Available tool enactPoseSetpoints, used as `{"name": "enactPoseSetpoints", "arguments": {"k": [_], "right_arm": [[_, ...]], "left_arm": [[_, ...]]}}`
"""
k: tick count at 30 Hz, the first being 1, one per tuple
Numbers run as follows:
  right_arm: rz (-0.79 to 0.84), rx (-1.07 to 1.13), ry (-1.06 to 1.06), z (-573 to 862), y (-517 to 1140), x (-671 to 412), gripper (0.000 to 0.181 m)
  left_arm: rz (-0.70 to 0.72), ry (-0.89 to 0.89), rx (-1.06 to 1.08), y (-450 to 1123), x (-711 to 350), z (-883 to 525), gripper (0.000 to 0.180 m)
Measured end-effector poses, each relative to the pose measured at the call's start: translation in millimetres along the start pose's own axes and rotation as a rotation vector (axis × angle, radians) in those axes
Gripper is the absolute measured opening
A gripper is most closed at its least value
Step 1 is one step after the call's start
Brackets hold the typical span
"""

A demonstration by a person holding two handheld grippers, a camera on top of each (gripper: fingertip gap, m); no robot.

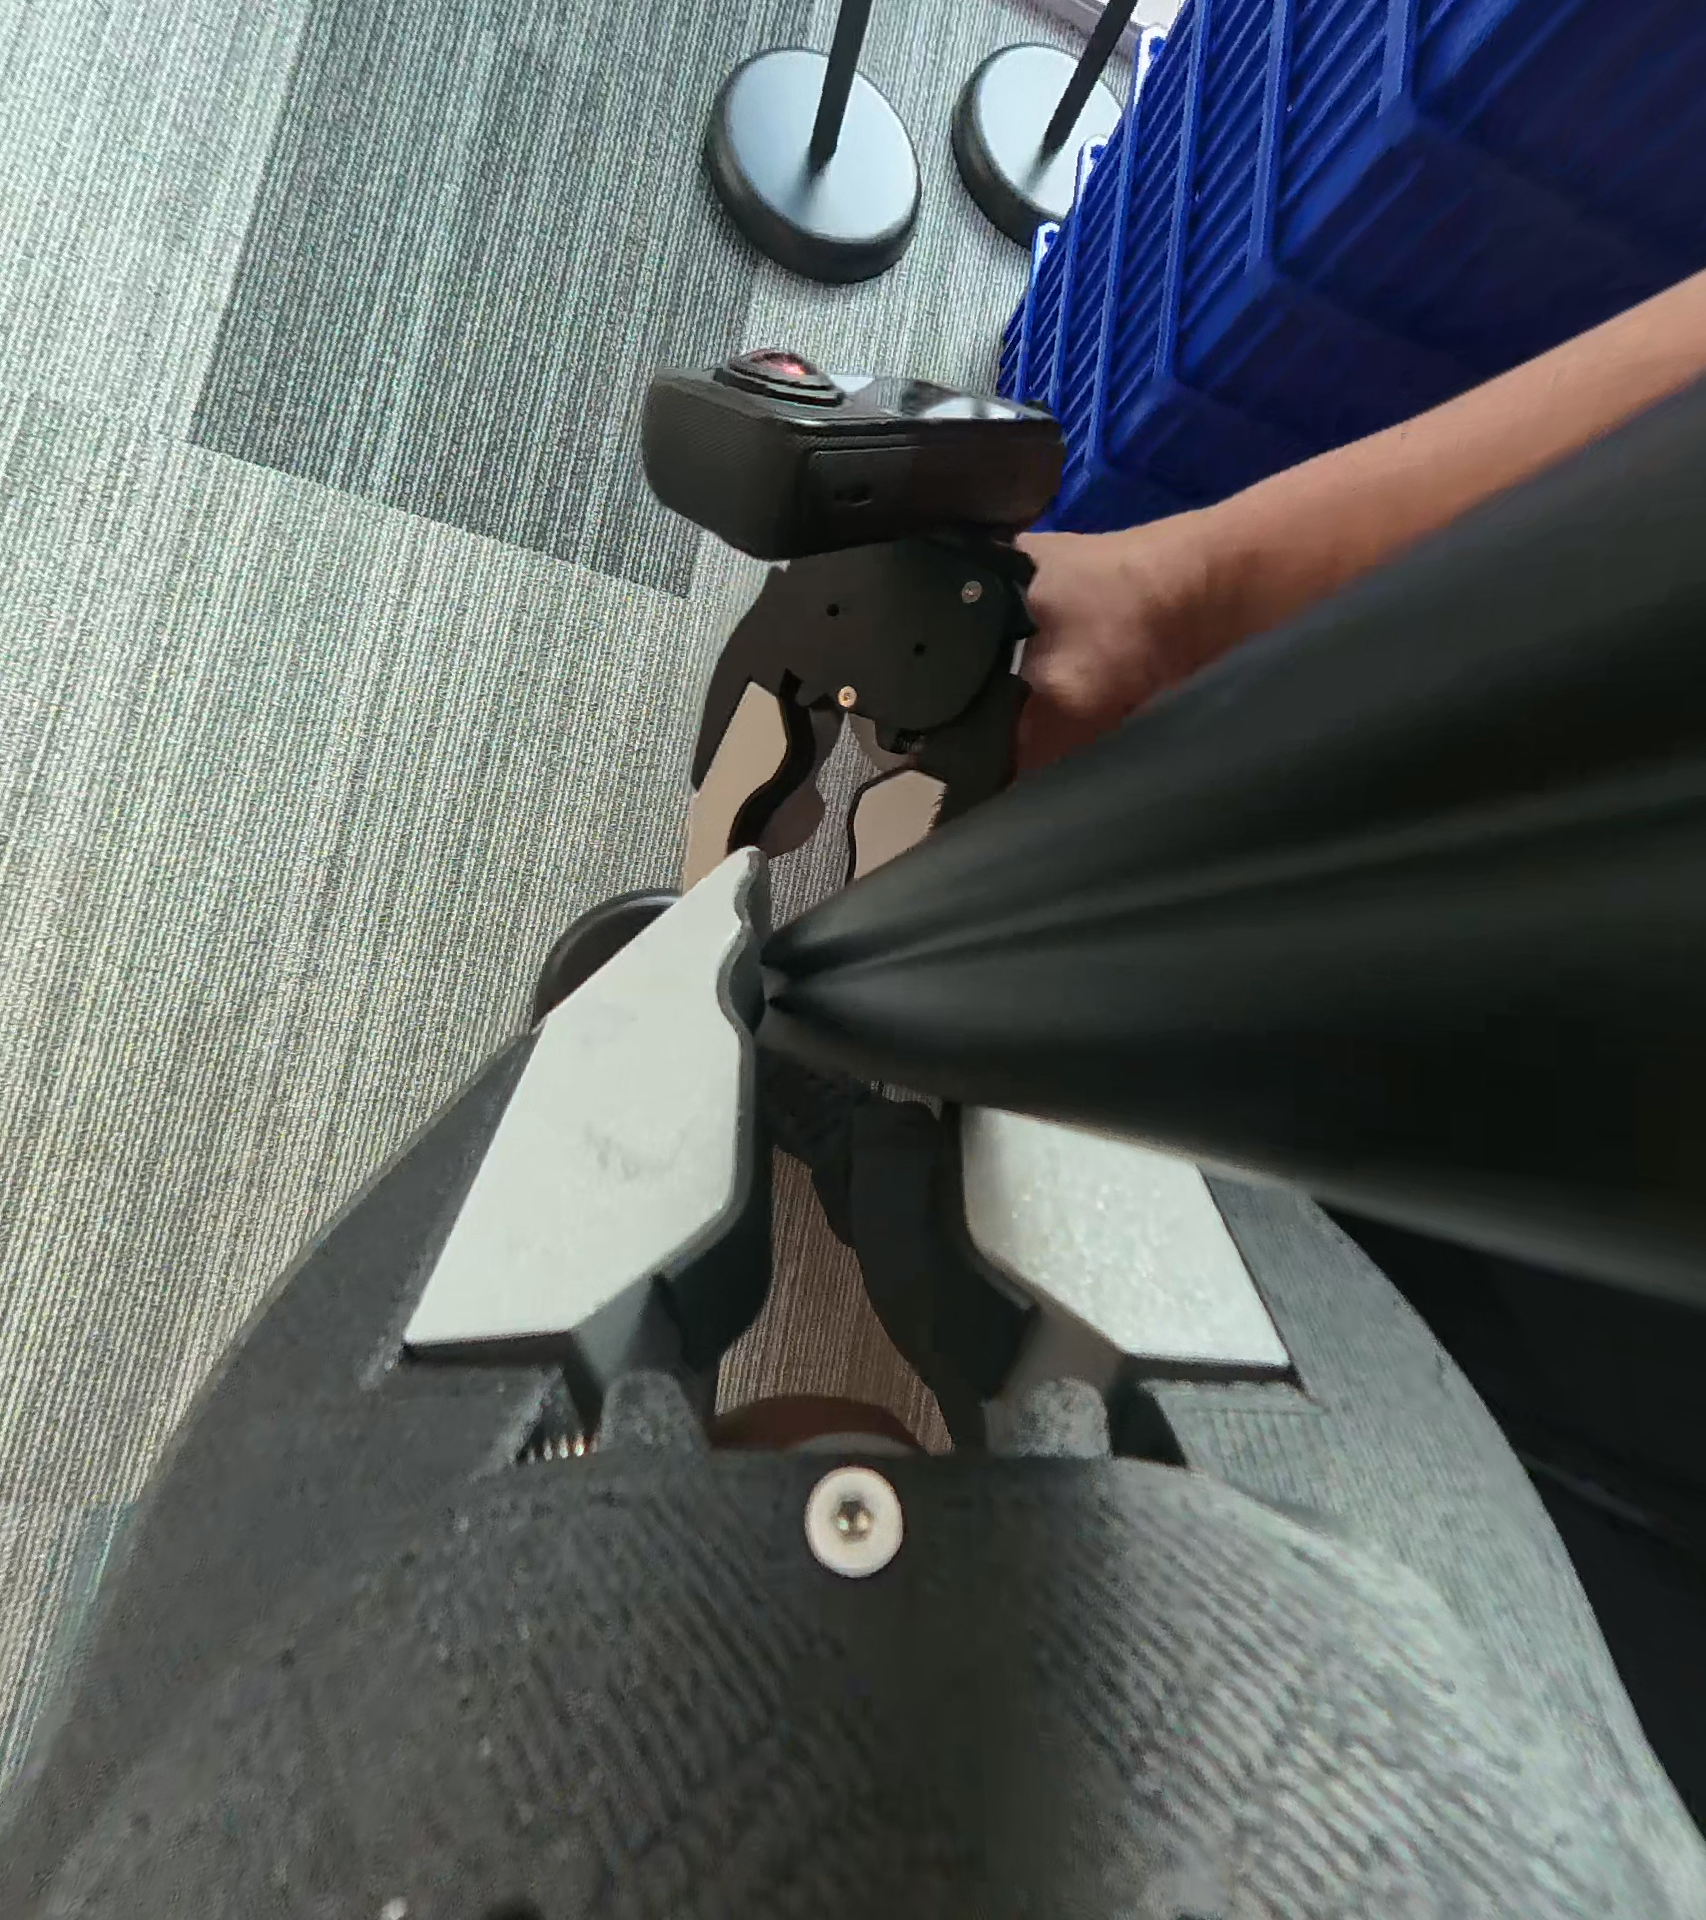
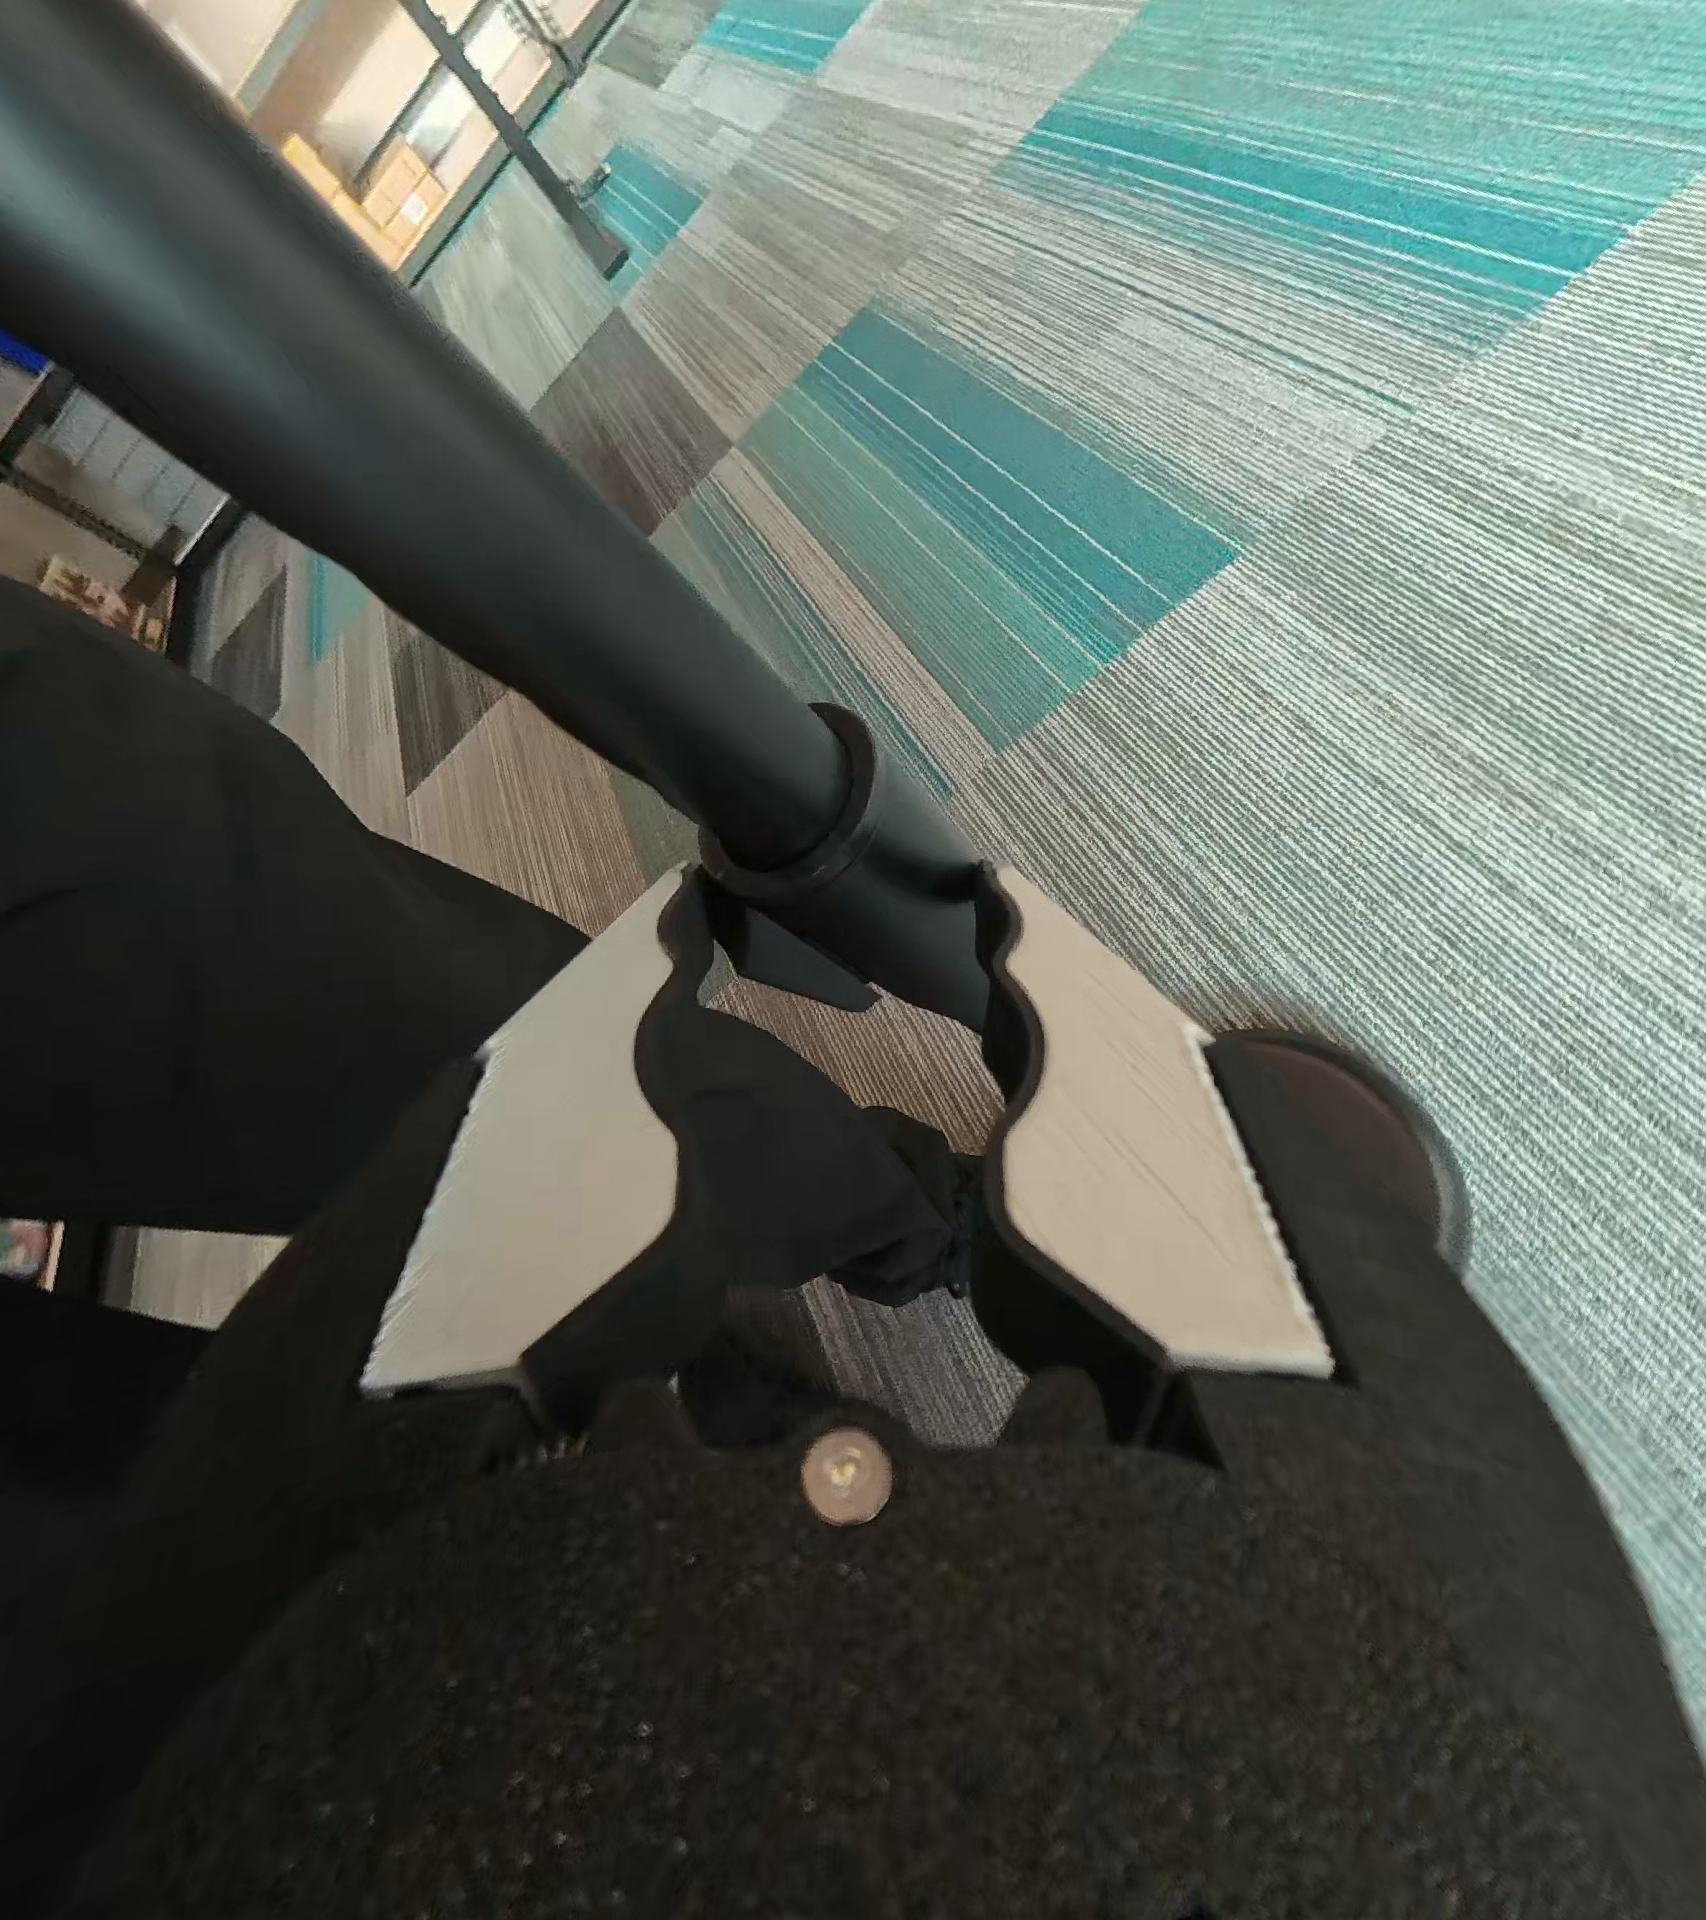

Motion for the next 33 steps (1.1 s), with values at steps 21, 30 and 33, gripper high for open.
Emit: {"name": "enactPoseSetpoints", "arguments": {"k": [21, 30, 33], "right_arm": [[0.456, 0.206, 0.87, -36.2, 0.6, 29.2, 0.037], [0.21, 0.519, 0.127, -88.4, -64.7, -52.8, 0.051], [0.061, 0.511, -0.078, -86.0, -55.6, -69.2, 0.052]], "left_arm": [[0.061, 0.097, 0.084, 8.6, 2.2, -2.2, 0.031], [0.115, 0.088, 0.095, -21.5, -18.3, 13.0, 0.041], [0.162, 0.077, 0.089, -42.7, -41.1, 23.1, 0.049]]}}
Point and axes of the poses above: each gripper's, where its closed fingertips meet, y out along the fingers, x out of its underside, z = x × y across the jaws, the point moved 6 cm from there along -y, back along the fingers, and after that the axes turned 9 degrees about z, right-handed, at the moved point
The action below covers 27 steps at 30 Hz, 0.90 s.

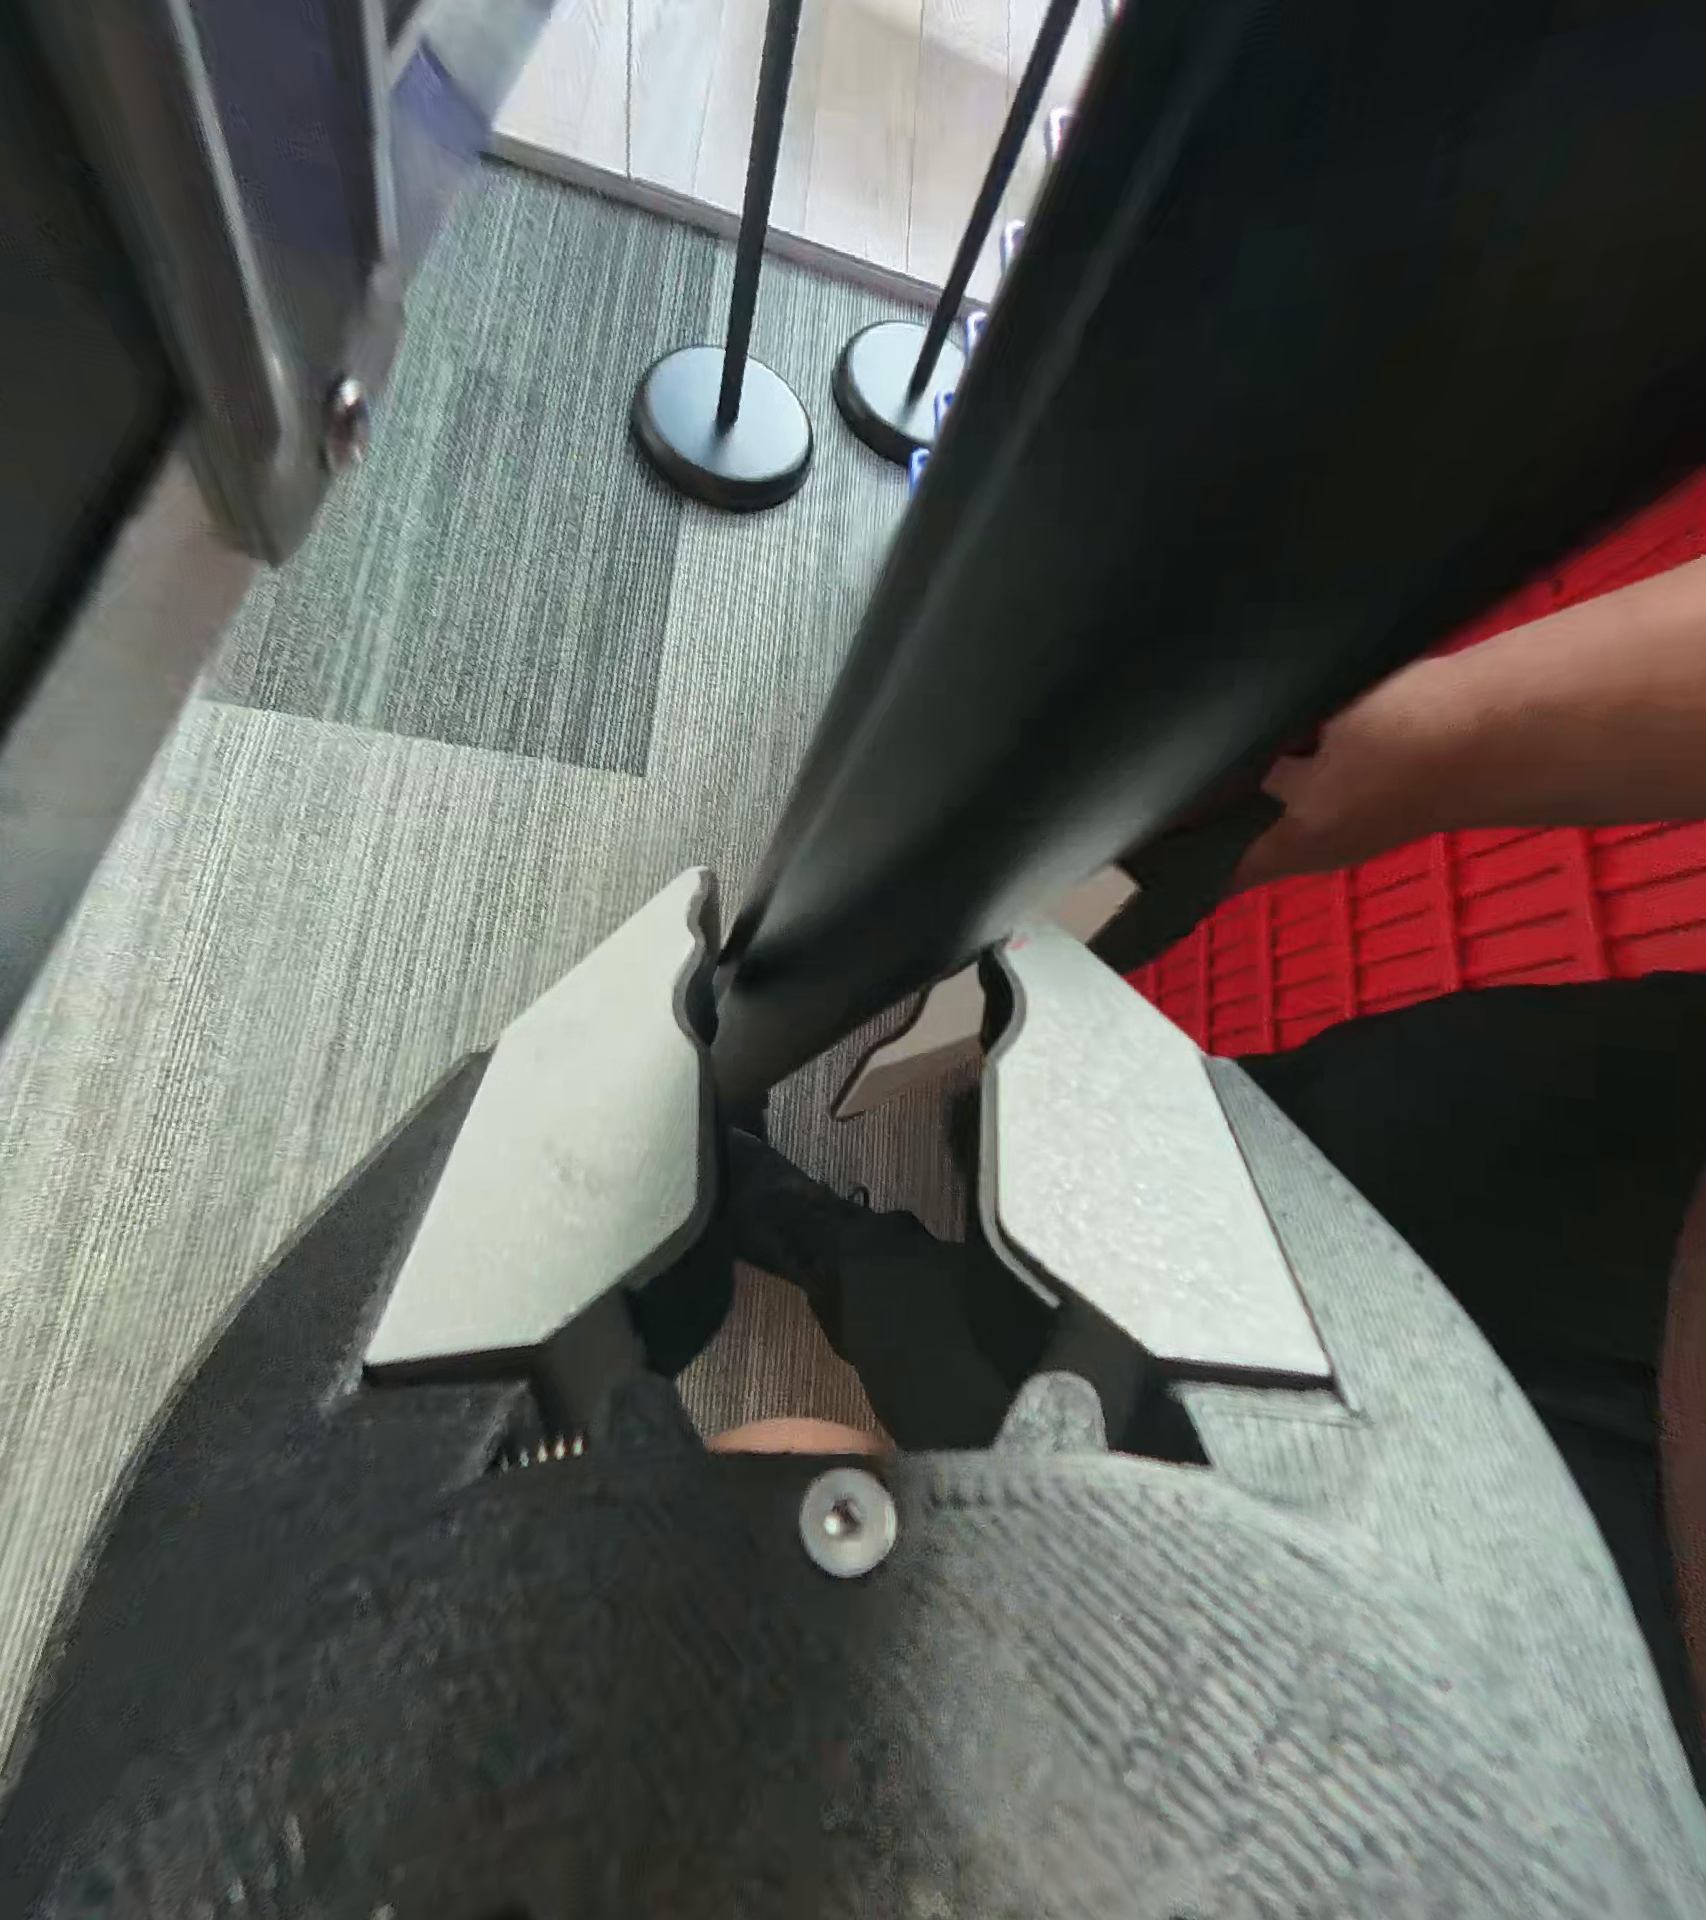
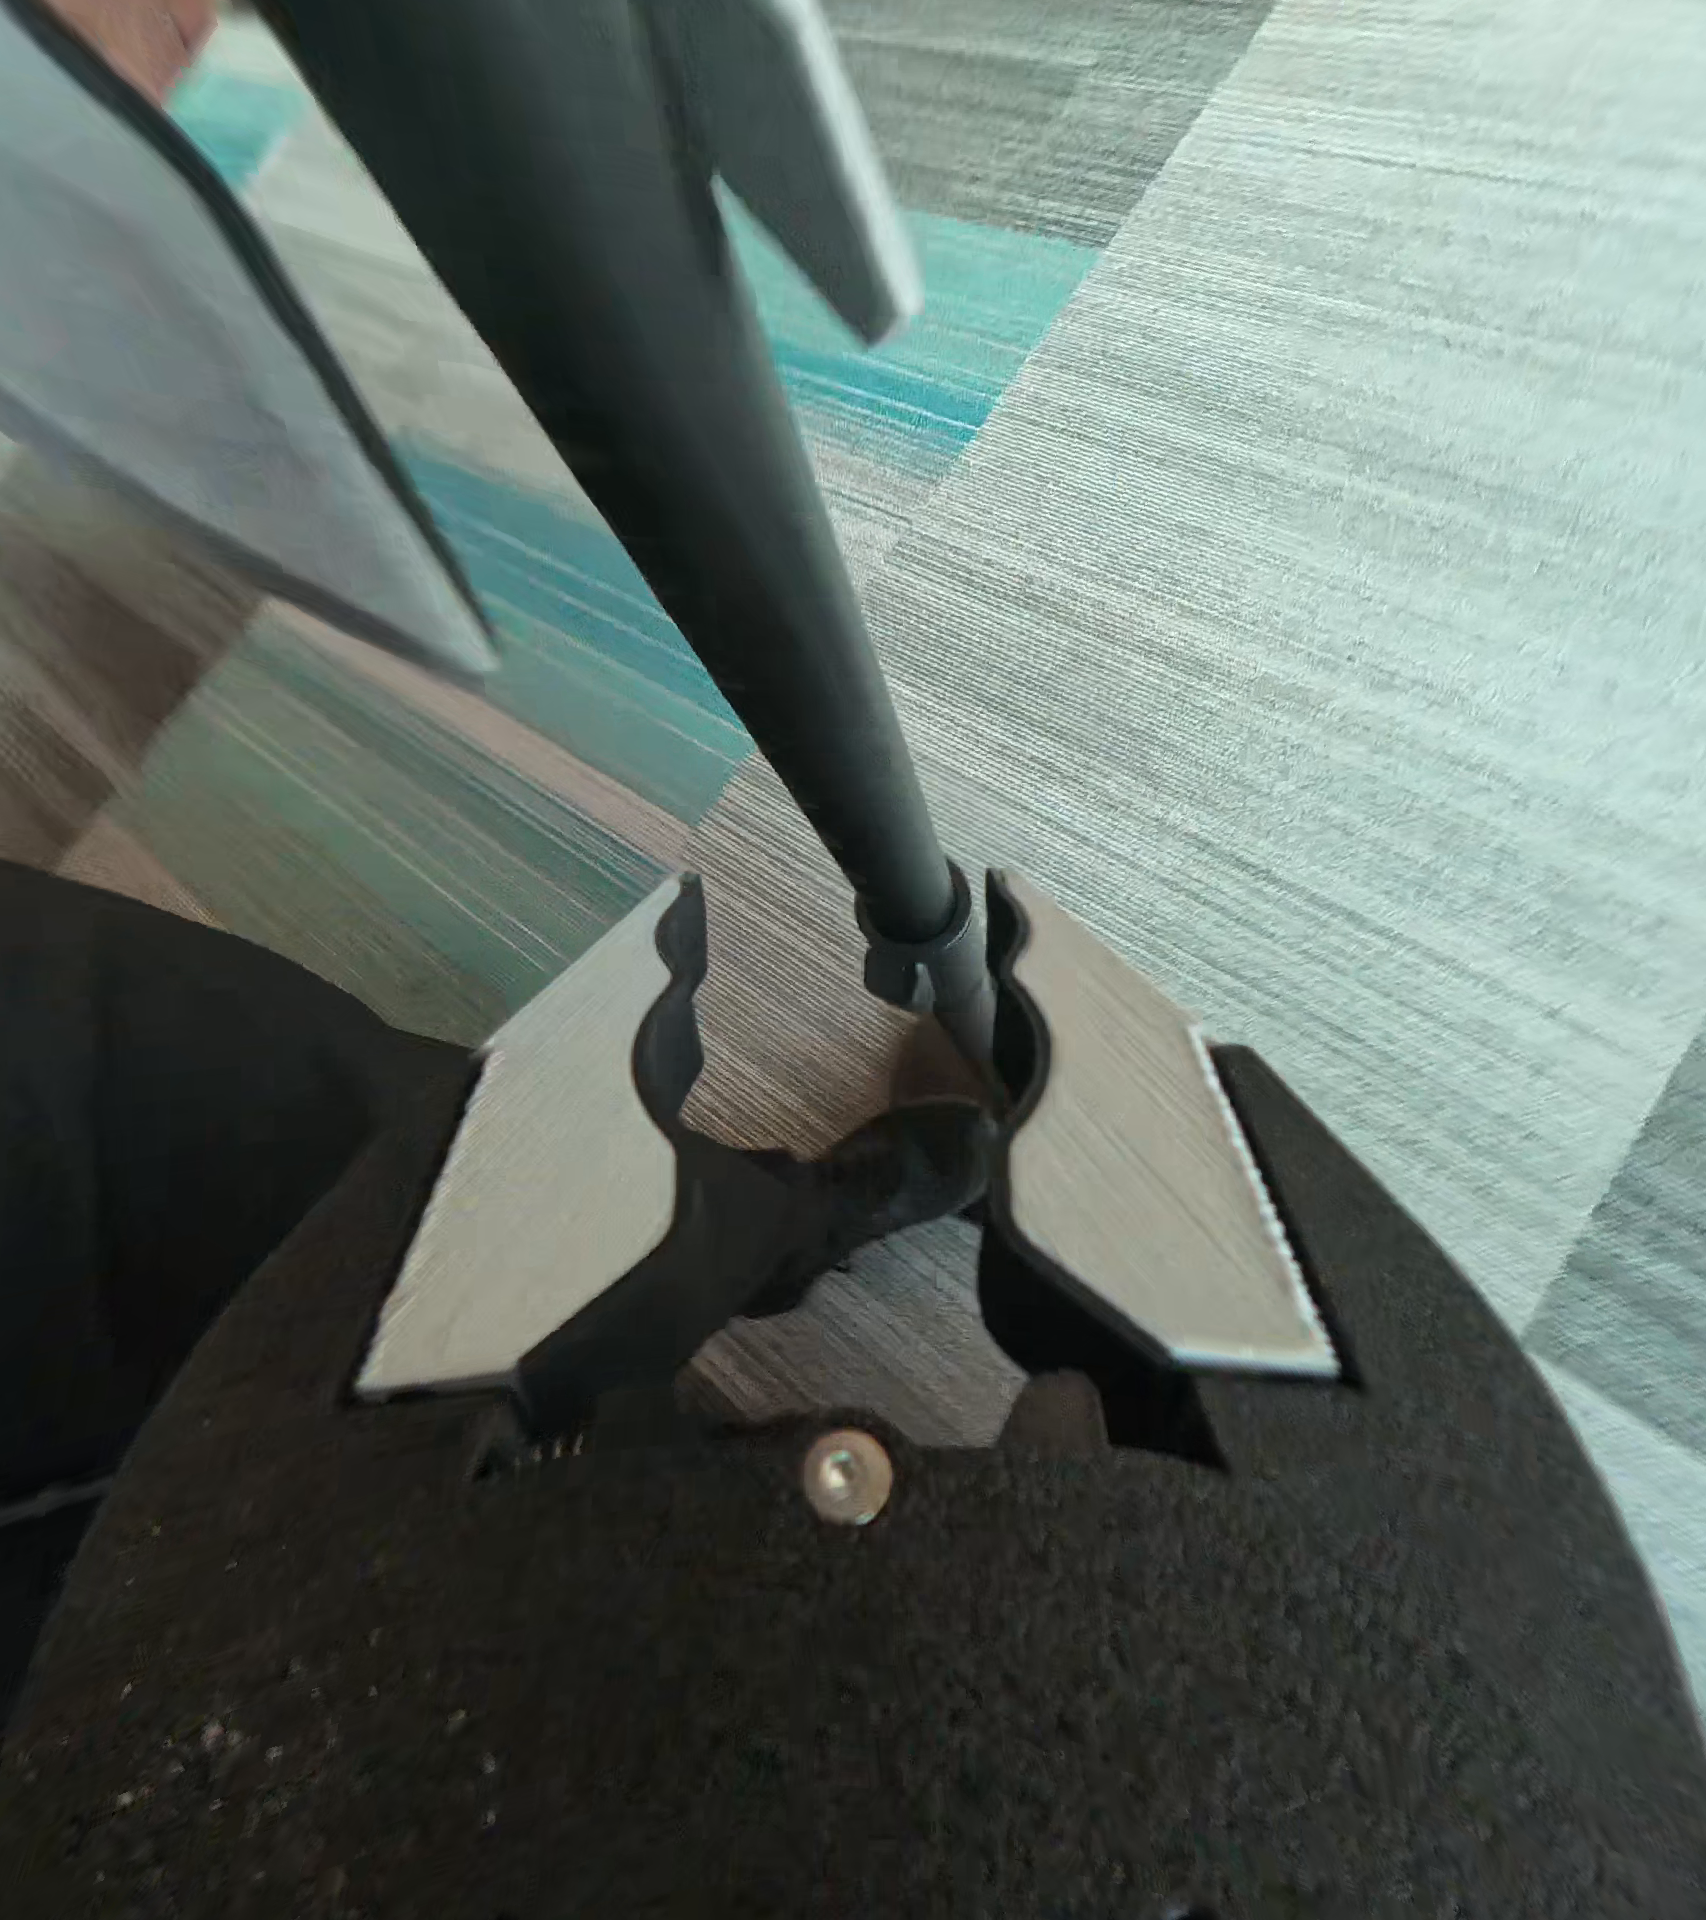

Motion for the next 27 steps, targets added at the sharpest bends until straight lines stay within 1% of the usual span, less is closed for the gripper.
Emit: {"name": "enactPoseSetpoints", "arguments": {"k": [2, 3, 4, 6, 9, 11, 12, 14, 15, 17, 19, 22, 23, 25, 26, 27], "right_arm": [[0.005, -0.048, -0.064, -2.3, 10.8, -14.7, 0.049], [0.01, -0.076, -0.083, -5.1, 16.4, -22.0, 0.043], [0.004, -0.084, -0.108, -7.0, 21.6, -26.9, 0.031], [0.012, -0.046, -0.175, -5.9, 28.0, -29.4, 0.026], [0.071, -0.012, -0.144, -3.6, 29.9, -27.9, 0.027], [0.077, -0.008, -0.129, -2.3, 29.5, -28.0, 0.027], [0.065, -0.011, -0.116, -2.5, 29.1, -28.7, 0.027], [-0.026, -0.006, -0.116, -5.8, 26.7, -31.1, 0.027], [-0.074, 0.006, -0.143, -8.7, 24.7, -33.7, 0.025], [-0.108, 0.023, -0.179, -13.5, 20.5, -37.7, 0.023], [-0.101, 0.032, -0.171, -17.1, 18.4, -34.7, 0.024], [-0.076, 0.041, -0.113, -9.9, 24.3, -31.9, 0.026], [-0.073, 0.042, -0.106, -6.4, 26.6, -33.8, 0.026], [-0.028, 0.018, -0.085, -1.7, 28.7, -34.5, 0.027], [-0.037, 0.005, -0.086, -2.2, 28.3, -34.7, 0.027], [-0.081, 0.01, -0.108, -4.7, 26.7, -36.3, 0.026]], "left_arm": [[0.033, 0.037, -0.053, -6.9, -12.1, 2.0, 0.034], [0.021, 0.059, -0.065, -7.1, -12.6, 2.5, 0.032], [0.021, 0.072, -0.076, -6.9, -12.5, 2.0, 0.032], [0.048, 0.084, -0.13, -7.4, -12.5, -3.3, 0.031], [0.084, 0.098, -0.136, -5.5, -12.9, -6.5, 0.029], [0.093, 0.087, -0.138, -4.5, -13.8, -6.8, 0.029], [0.074, 0.086, -0.138, -4.6, -14.3, -5.8, 0.029], [-0.012, 0.134, -0.137, -5.5, -15.2, 0.0, 0.026], [-0.009, 0.142, -0.132, -7.8, -17.4, 3.4, 0.026], [-0.013, 0.143, -0.134, -10.1, -17.7, 8.3, 0.028], [-0.003, 0.132, -0.139, -9.7, -15.8, 12.8, 0.029], [0.06, 0.114, -0.156, -4.4, -14.5, 0.4, 0.029], [0.05, 0.114, -0.154, -3.8, -16.6, -4.1, 0.029], [0.071, 0.12, -0.131, -3.8, -17.1, -6.6, 0.029], [0.026, 0.132, -0.136, -4.1, -17.5, -4.1, 0.028], [-0.014, 0.155, -0.144, -4.9, -18.7, -0.5, 0.026]]}}
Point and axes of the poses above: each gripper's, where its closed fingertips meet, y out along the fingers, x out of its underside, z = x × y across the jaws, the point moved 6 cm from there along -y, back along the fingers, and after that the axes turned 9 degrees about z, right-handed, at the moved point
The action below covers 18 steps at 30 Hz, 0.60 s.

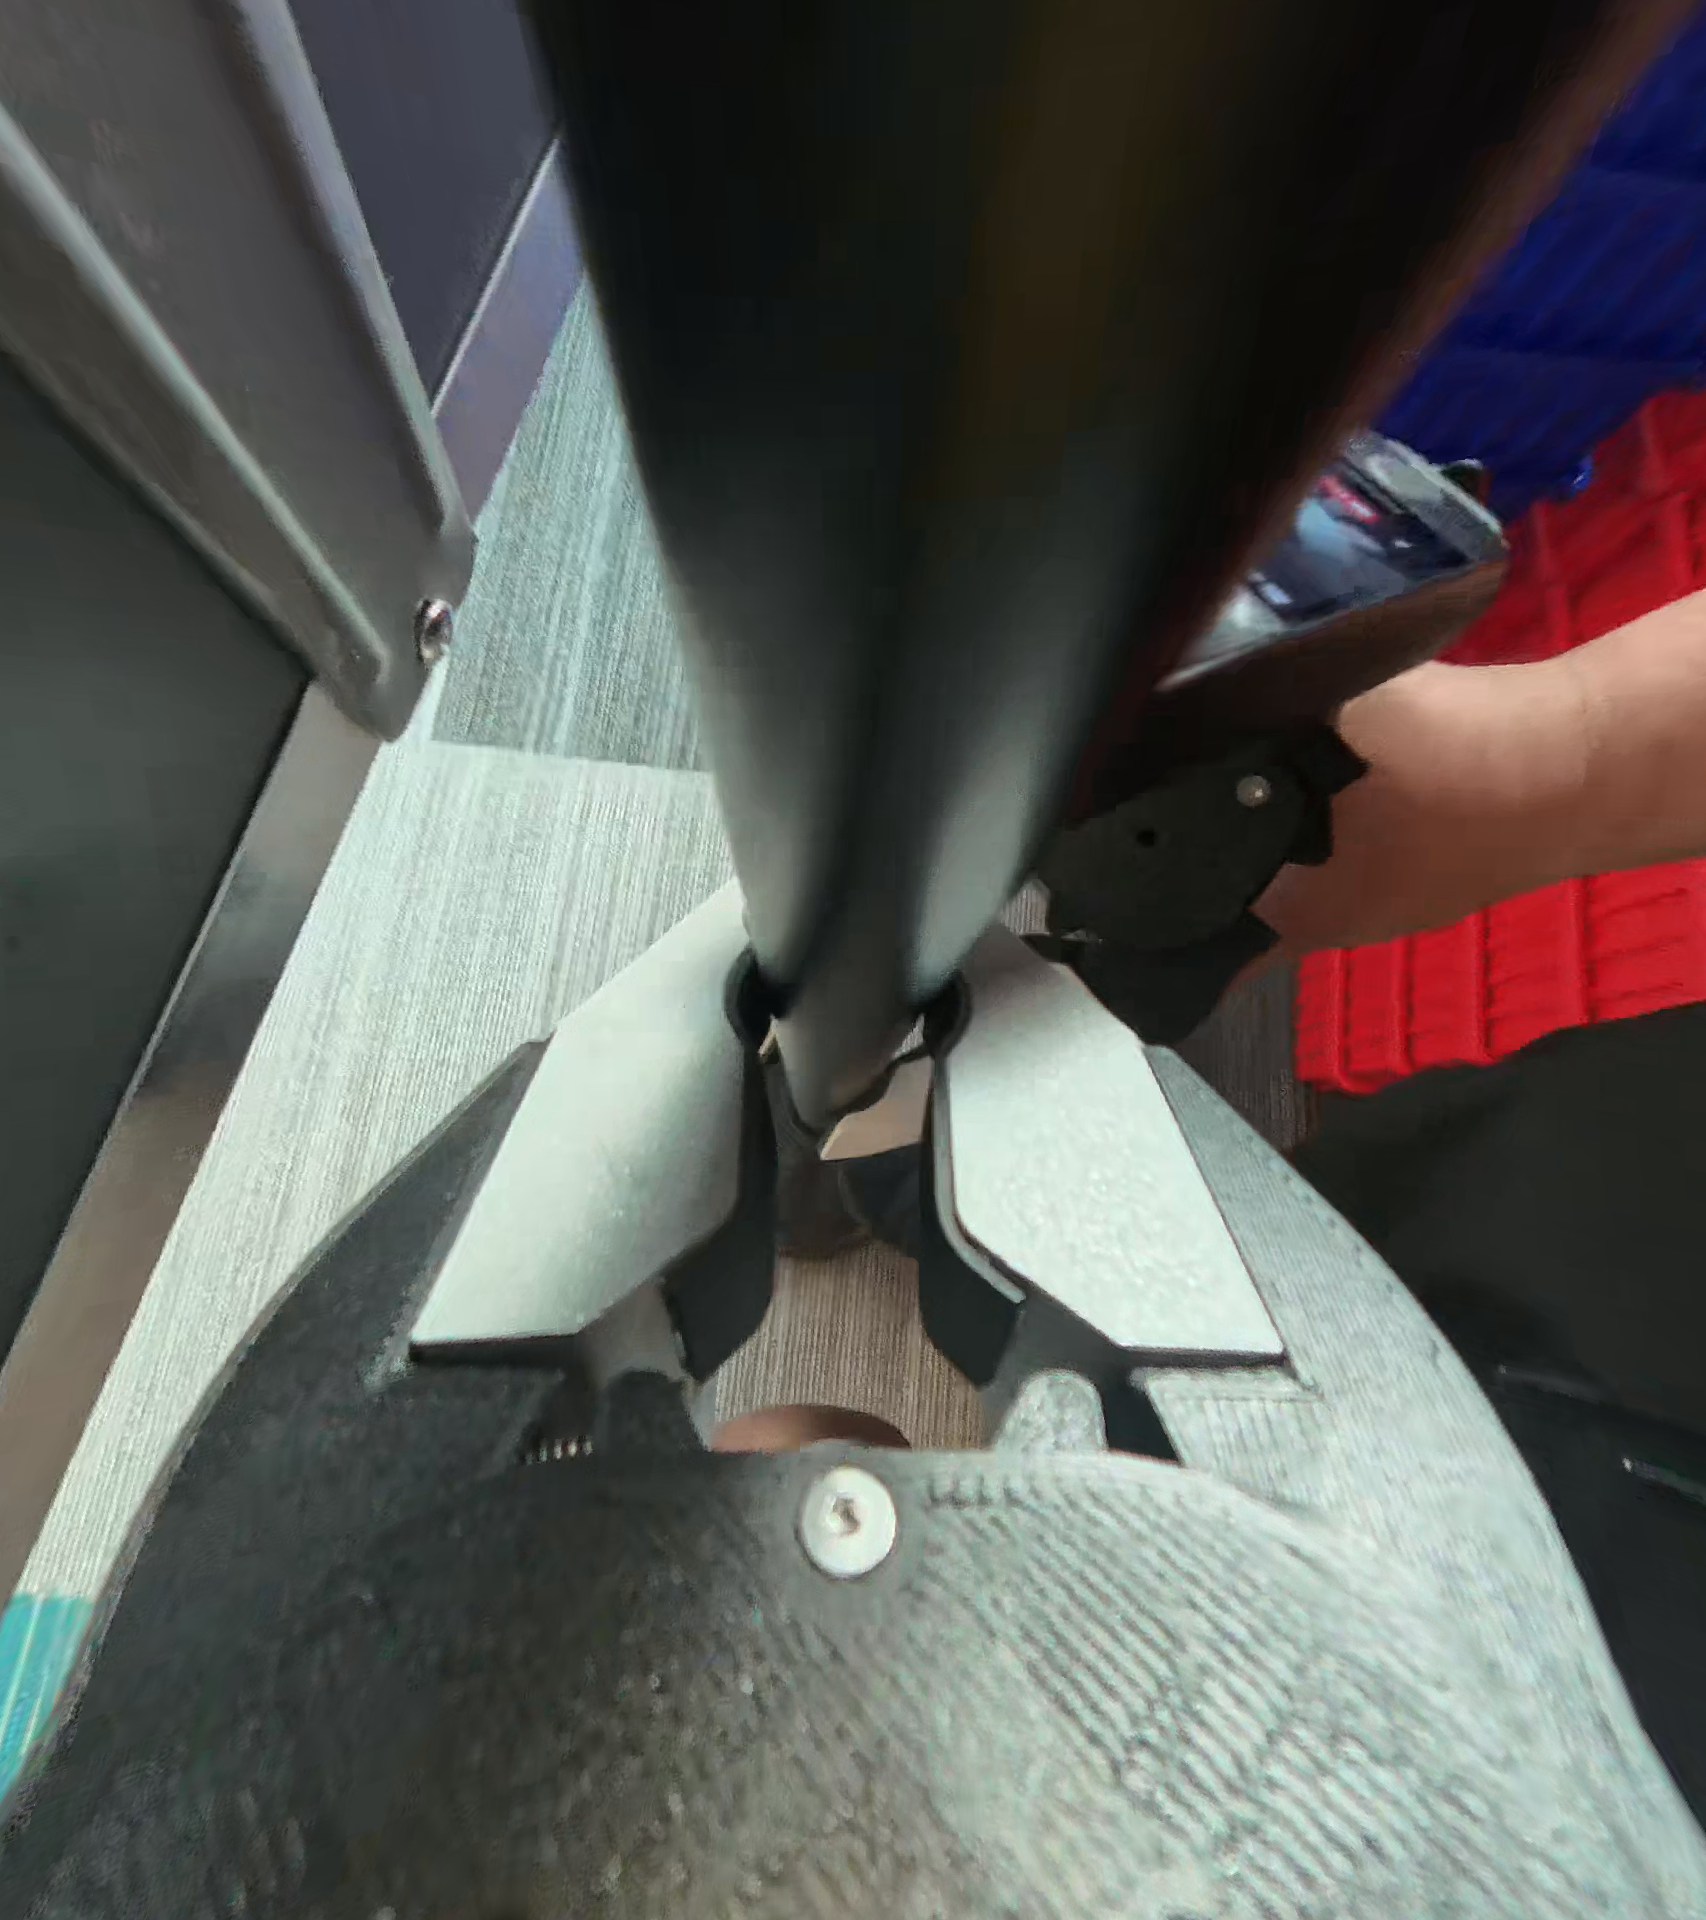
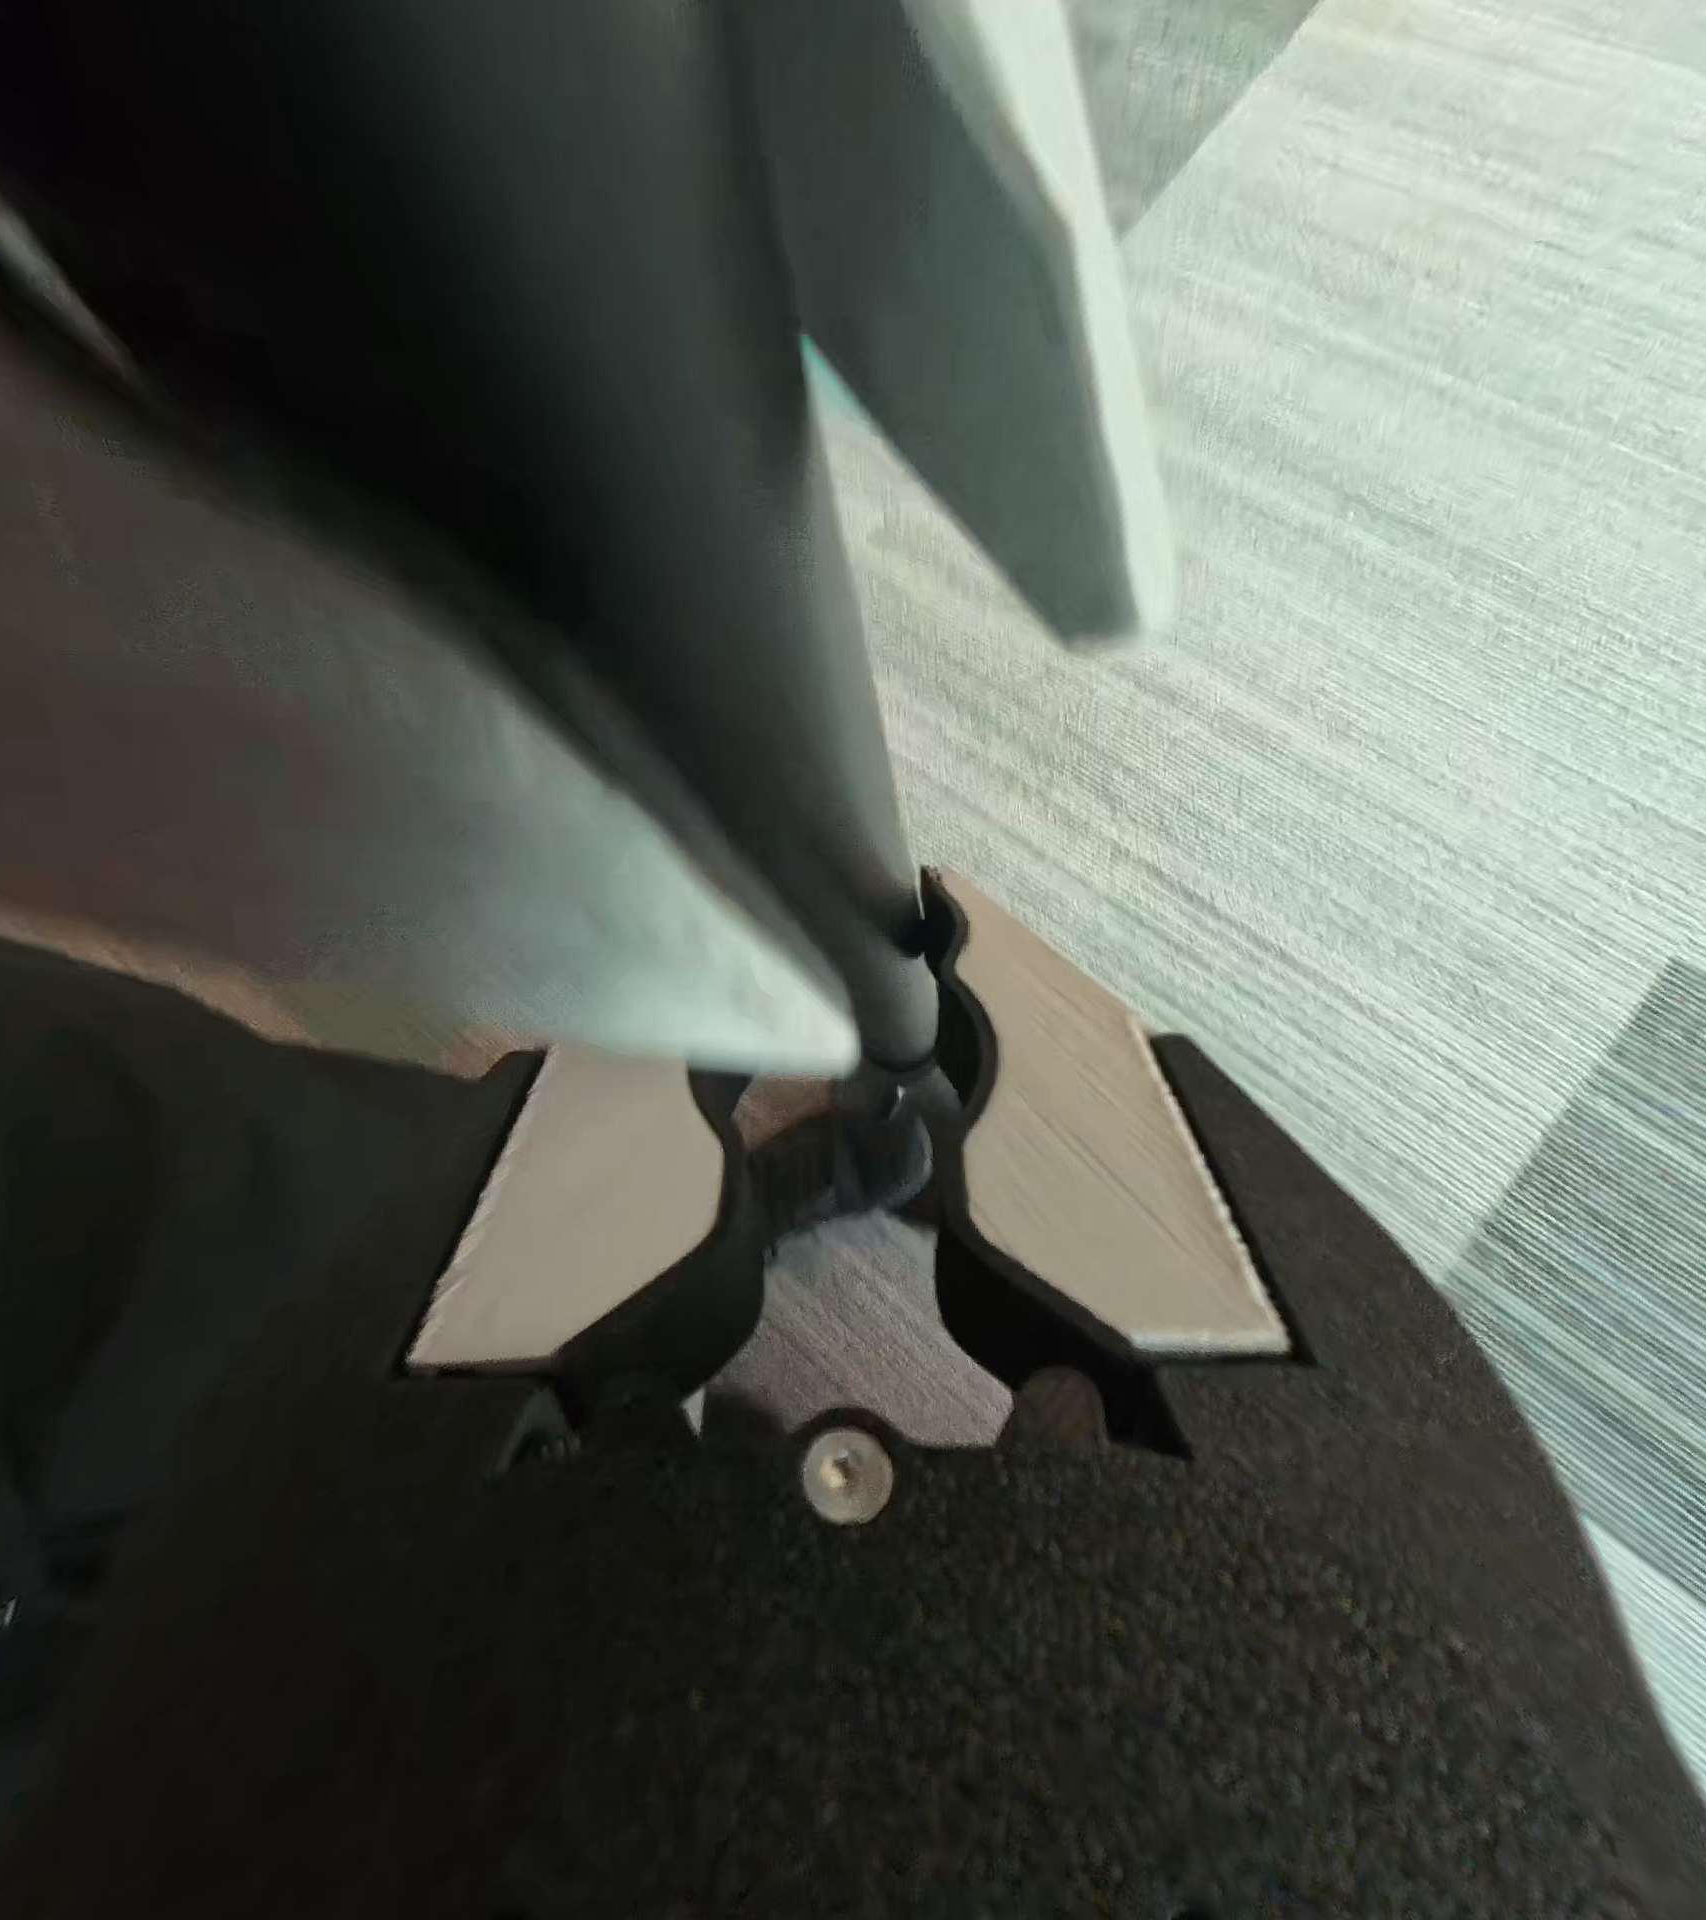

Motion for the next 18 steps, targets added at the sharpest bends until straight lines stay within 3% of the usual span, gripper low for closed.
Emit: {"name": "enactPoseSetpoints", "arguments": {"k": [5, 8, 13, 18], "right_arm": [[0.075, 0.027, 0.053, -4.6, 0.6, 6.1, 0.028], [0.004, 0.052, 0.094, 0.8, 0.1, 0.8, 0.026], [0.068, 0.072, 0.167, -8.3, -18.8, 15.1, 0.027], [0.138, 0.013, 0.645, -17.6, -24.5, 82.1, 0.024]], "left_arm": [[0.146, -0.035, 0.017, -0.1, 5.8, -0.1, 0.029], [0.081, -0.008, 0.042, 4.7, 0.7, -0.8, 0.029], [0.154, -0.091, 0.068, -0.7, 6.4, 2.7, 0.029], [0.21, -0.14, 0.09, 3.9, 6.5, 3.3, 0.032]]}}
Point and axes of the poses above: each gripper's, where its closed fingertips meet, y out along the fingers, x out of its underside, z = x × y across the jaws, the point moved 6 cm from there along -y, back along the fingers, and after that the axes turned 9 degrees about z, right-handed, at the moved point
